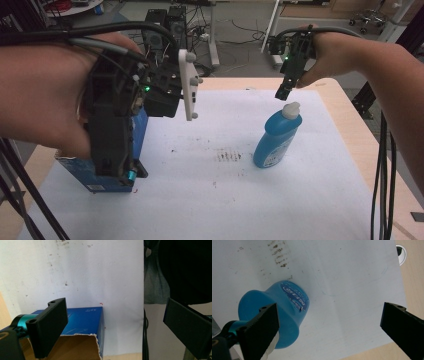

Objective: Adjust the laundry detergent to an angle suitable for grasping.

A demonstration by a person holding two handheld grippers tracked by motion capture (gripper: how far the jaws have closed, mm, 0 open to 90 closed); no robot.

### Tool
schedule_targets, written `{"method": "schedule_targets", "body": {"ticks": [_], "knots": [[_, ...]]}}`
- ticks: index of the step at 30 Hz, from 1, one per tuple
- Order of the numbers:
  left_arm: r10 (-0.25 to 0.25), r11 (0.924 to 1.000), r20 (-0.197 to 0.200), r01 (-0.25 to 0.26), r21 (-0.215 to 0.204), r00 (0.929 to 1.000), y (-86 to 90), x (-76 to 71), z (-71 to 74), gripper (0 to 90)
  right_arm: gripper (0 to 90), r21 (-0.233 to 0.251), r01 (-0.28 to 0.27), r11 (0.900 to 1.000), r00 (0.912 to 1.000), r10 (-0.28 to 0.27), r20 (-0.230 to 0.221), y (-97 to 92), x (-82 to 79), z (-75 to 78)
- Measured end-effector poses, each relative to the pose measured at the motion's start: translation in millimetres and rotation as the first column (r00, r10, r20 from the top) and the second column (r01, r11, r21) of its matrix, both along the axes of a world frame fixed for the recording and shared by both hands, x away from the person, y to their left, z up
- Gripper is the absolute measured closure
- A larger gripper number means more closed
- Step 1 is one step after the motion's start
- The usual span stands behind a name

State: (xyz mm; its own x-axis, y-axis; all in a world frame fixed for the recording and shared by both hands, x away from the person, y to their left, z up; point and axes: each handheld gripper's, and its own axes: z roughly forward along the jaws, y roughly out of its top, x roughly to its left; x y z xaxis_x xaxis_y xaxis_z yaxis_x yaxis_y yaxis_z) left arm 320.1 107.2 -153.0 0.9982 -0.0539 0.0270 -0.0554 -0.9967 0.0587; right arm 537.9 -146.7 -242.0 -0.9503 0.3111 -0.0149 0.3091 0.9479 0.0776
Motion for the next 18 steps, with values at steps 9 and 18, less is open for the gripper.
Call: {"method": "schedule_targets", "body": {"ticks": [9, 18], "knots": [[0.016, 0.9999, 0.011, -0.016, 0.005, 0.9998, 3.1, 1.7, -0.4, 5.6, 1.3, 0.014, 0.003, 0.9999, 1.0000, -0.003, 0.007, -0.2, 3.3, 4.8], [0.021, 0.9998, 0.013, -0.021, -0.001, 0.9997, 6.1, -4.0, 1.4, 5.6, 1.3, 0.015, 0.011, 0.9998, 0.9999, -0.011, 0.010, 1.2, 1.4, 6.5]]}}
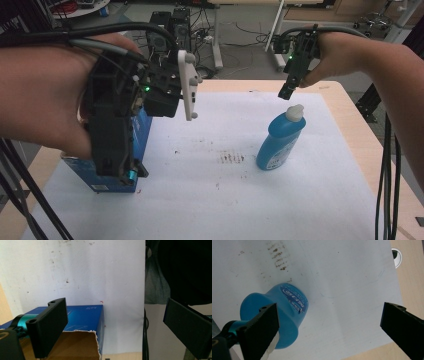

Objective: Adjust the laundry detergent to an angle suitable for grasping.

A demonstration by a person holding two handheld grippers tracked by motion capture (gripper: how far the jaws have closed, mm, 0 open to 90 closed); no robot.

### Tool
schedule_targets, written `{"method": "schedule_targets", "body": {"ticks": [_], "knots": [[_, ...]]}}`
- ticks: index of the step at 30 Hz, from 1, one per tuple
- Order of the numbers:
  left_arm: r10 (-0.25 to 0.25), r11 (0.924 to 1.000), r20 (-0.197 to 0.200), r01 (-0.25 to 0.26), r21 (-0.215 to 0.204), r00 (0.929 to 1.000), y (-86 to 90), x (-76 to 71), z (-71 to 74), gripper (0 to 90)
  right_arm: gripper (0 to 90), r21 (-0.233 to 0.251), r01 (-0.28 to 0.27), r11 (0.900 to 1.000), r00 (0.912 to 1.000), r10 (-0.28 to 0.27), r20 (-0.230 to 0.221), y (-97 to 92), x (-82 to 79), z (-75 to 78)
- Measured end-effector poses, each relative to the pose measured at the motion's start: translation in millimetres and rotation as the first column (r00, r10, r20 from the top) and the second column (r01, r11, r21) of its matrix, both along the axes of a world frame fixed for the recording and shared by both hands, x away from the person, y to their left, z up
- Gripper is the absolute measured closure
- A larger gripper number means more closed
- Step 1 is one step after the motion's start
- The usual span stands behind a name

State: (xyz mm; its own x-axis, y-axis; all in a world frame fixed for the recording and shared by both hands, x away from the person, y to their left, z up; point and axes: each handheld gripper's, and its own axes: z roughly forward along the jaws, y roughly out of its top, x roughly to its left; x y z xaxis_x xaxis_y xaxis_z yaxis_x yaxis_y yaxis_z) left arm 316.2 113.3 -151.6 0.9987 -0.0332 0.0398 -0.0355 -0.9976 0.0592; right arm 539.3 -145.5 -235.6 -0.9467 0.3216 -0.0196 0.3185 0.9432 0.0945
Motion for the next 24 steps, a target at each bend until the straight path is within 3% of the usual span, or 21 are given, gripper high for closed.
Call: {"method": "schedule_targets", "body": {"ticks": [3, 7, 12, 17, 22, 24], "knots": [[0.003, 1.0000, 0.000, -0.003, -0.002, 1.0000, -0.1, 0.4, -0.4, 5.6, 1.3, 0.002, -0.012, 0.9999, 0.9999, 0.011, 0.009, -1.5, 3.5, 1.4], [0.006, 1.0000, -0.003, -0.006, -0.002, 1.0000, -0.5, 1.8, -1.0, 5.6, 1.3, 0.013, 0.013, 0.9998, 0.9999, -0.013, 0.009, -7.0, 6.5, 3.7], [0.008, 1.0000, -0.010, -0.008, 0.006, 0.9999, -2.5, 3.6, -2.0, 5.7, 1.3, -0.005, 0.051, 0.9987, 0.9986, -0.051, 0.012, -26.9, 10.8, 5.2], [0.028, 0.9996, 0.012, -0.028, -0.005, 0.9995, -5.2, 5.3, -2.7, 5.6, 1.3, 0.004, 0.094, 0.9956, 0.9953, -0.094, 0.023, -46.7, 10.2, 10.9], [0.055, 0.9980, 0.022, -0.055, -0.032, 0.9982, -8.2, 5.6, -3.2, 5.6, 1.3, 0.005, 0.129, 0.9916, 0.9912, -0.129, 0.029, -65.0, 7.7, 15.4], [0.089, 0.9931, 0.033, -0.086, -0.079, 0.9955, -9.3, 5.8, -0.4, 5.7, 1.3, 0.012, 0.133, 0.9910, 0.9905, -0.133, 0.032, -68.6, 5.9, 16.9]]}}
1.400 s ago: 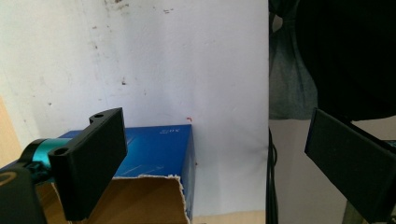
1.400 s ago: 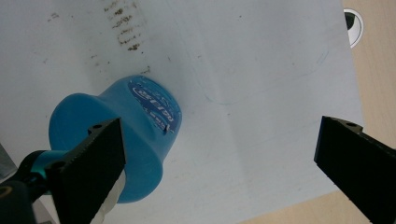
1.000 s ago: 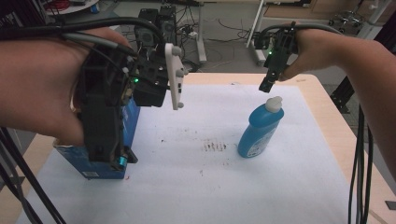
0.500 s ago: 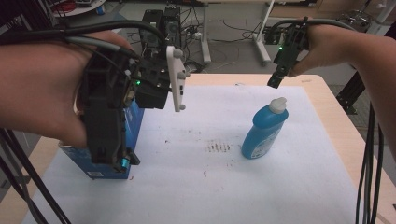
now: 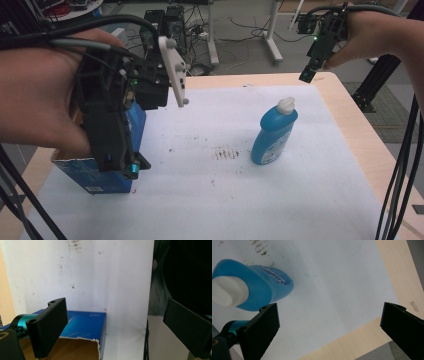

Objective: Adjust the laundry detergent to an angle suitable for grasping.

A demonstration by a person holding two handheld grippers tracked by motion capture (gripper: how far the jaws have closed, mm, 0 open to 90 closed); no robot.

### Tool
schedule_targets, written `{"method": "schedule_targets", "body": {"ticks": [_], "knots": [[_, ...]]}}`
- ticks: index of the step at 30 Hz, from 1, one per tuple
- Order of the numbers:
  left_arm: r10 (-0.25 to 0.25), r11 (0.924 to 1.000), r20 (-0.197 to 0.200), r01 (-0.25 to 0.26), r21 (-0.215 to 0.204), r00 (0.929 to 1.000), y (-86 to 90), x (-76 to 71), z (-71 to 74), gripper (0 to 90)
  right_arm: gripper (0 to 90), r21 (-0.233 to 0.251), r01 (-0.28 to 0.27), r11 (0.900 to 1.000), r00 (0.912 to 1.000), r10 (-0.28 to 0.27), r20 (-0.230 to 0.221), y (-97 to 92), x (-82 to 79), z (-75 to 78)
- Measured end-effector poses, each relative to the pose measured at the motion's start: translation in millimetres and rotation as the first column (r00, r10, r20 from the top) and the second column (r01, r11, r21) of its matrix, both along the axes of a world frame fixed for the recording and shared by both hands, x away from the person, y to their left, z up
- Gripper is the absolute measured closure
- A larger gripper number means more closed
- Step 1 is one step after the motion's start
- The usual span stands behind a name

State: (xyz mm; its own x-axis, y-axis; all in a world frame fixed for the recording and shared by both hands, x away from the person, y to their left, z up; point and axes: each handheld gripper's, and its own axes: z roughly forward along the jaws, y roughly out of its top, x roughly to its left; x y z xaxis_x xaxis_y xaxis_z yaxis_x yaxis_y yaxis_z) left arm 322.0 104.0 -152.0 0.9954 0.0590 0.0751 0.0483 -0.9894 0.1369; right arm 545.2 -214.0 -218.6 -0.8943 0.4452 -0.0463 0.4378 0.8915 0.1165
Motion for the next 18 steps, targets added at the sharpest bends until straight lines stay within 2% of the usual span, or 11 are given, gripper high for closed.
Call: {"method": "schedule_targets", "body": {"ticks": [4, 6, 7, 9, 11, 15, 18], "knots": [[0.029, 0.9970, -0.004, -0.030, -0.072, 0.9996, -0.5, 0.2, 2.7, 5.7, 1.3, -0.001, -0.002, 1.0000, 1.0000, 0.002, 0.008, -4.0, -2.7, 3.0], [0.052, 0.9909, -0.005, -0.052, -0.124, 0.9987, -1.1, 0.1, 2.2, 5.6, 1.3, 0.002, 0.003, 1.0000, 0.9999, -0.003, 0.010, -3.7, -4.0, 3.7], [0.066, 0.9867, -0.002, -0.066, -0.149, 0.9978, -1.5, 0.2, 1.8, 5.7, 1.3, -0.001, 0.000, 1.0000, 1.0000, 0.000, 0.010, -3.4, -4.2, 4.2], [0.100, 0.9736, 0.007, -0.096, -0.207, 0.9950, -2.3, 1.3, -0.4, 5.7, 1.3, 0.002, -0.005, 1.0000, 0.9999, 0.005, 0.012, -2.5, -4.8, 4.6], [0.130, 0.9607, 0.000, -0.126, -0.248, 0.9915, -3.2, 2.9, -3.8, 5.6, 1.3, 0.009, -0.006, 0.9999, 0.9999, 0.005, 0.015, -1.6, -5.4, 5.6], [0.164, 0.9457, -0.001, -0.158, -0.284, 0.9864, -8.0, 6.0, -12.0, 5.6, 1.3, 0.009, -0.007, 0.9999, 0.9999, 0.007, 0.014, -1.0, -6.0, 6.8], [0.171, 0.9362, -0.010, -0.165, -0.310, 0.9853, -13.9, 8.7, -17.8, 5.7, 1.3, 0.005, -0.002, 1.0000, 0.9999, 0.002, 0.013, -1.0, -6.6, 6.7]]}}
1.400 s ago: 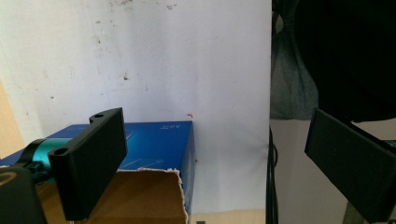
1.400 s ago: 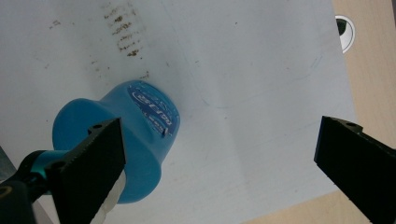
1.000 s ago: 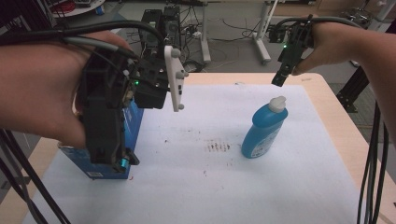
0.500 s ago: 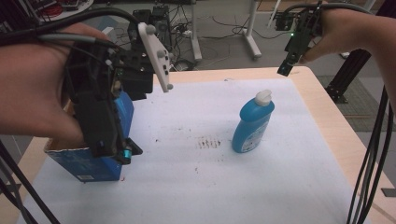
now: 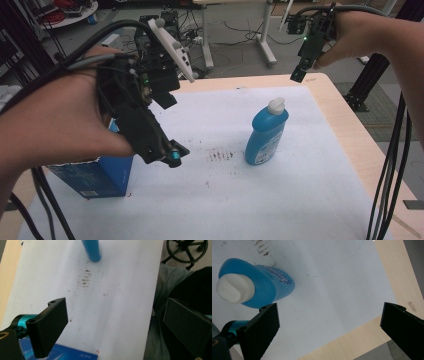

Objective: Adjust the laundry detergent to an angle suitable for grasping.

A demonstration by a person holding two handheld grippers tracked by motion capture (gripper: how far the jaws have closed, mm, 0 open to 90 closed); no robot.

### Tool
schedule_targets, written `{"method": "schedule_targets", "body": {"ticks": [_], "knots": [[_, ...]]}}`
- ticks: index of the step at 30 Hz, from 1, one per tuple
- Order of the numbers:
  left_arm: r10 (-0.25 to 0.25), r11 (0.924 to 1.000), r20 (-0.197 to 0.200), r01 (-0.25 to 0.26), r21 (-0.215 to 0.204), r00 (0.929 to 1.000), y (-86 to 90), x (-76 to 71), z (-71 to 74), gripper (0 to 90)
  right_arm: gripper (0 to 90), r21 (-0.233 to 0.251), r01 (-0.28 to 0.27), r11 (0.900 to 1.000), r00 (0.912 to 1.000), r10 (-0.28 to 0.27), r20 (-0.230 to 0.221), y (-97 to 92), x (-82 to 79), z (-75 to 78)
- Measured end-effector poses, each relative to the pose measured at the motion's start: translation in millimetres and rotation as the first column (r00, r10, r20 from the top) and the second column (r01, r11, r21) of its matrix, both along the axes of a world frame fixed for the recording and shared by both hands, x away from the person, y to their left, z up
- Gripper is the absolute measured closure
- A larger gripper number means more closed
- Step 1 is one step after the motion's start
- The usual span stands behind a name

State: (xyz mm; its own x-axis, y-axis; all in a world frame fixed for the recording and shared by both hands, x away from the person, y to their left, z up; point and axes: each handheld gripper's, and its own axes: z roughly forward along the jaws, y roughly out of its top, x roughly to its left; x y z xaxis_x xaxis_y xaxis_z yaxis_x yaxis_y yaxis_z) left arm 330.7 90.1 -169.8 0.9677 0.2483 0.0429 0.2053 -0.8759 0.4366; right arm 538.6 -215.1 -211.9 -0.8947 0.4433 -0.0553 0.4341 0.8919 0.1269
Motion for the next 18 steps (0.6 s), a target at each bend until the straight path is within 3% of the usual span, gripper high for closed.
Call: {"method": "schedule_targets", "body": {"ticks": [9, 13, 18], "knots": [[0.058, 0.9965, 0.042, -0.056, -0.063, 0.9974, -18.6, 13.2, -13.3, 5.6, 1.3, 0.000, -0.009, 1.0000, 1.0000, 0.009, 0.003, -0.1, 0.1, -0.7], [0.090, 0.9908, 0.029, -0.086, -0.104, 0.9955, -25.8, 18.9, -23.6, 5.6, 1.3, 0.001, -0.012, 0.9999, 0.9999, 0.012, 0.000, 2.1, 0.5, -3.6], [0.102, 0.9882, 0.033, -0.098, -0.118, 0.9942, -39.1, 26.5, -39.0, 5.7, 1.3, 0.007, -0.017, 0.9998, 0.9998, 0.017, -0.003, 5.6, 1.5, -5.3]]}}
